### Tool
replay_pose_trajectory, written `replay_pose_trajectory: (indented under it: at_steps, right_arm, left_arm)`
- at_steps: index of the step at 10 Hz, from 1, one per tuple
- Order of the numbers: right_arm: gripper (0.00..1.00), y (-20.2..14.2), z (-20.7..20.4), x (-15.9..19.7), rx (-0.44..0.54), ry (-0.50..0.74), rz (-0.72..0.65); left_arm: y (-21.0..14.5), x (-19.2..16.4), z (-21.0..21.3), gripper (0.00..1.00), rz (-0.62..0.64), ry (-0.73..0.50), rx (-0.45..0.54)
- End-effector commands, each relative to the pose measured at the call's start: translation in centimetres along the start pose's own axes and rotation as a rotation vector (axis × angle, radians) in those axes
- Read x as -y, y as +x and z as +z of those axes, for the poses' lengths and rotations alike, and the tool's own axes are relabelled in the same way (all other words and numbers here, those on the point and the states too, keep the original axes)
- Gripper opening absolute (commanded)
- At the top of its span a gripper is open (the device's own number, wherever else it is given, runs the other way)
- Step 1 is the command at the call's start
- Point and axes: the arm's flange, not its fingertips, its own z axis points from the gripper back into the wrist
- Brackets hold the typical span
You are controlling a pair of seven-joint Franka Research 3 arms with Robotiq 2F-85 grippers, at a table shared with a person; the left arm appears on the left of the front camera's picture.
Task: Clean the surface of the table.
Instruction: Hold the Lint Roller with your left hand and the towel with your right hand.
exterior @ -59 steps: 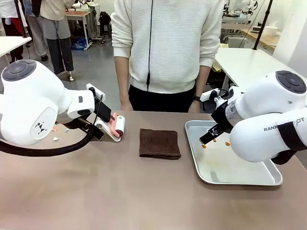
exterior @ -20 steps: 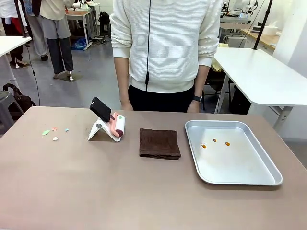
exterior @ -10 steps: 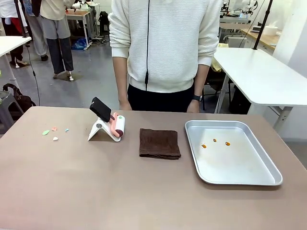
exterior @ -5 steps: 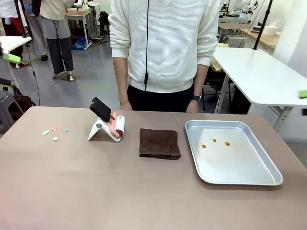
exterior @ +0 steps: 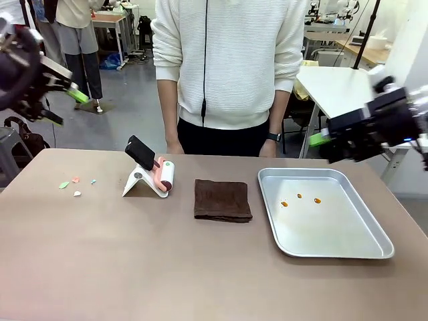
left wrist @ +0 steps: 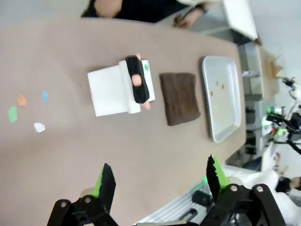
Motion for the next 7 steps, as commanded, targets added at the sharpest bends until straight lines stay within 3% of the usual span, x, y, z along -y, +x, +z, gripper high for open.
replay_pose_trajectory:
  at_steps: [1,5,7]
  right_arm:
    - [1.00,1.4,-4.9,-1.9,-0.027,-0.070,-0.071]
    - [1.00,1.1,-13.9,-3.6,-0.133,-0.202,-0.211]
    - [1.00,0.6,-15.9,-3.2,-0.181,-0.217,-0.230]
  left_arm:
    - [2.7,1.5,-2.7,1.00,0.003,0.091,-0.108]
    - [4.1,1.5,-7.9,1.00,0.004,0.189,-0.201]
    - [3.9,0.8,-9.5,1.00,0.012,0.181,-0.232]
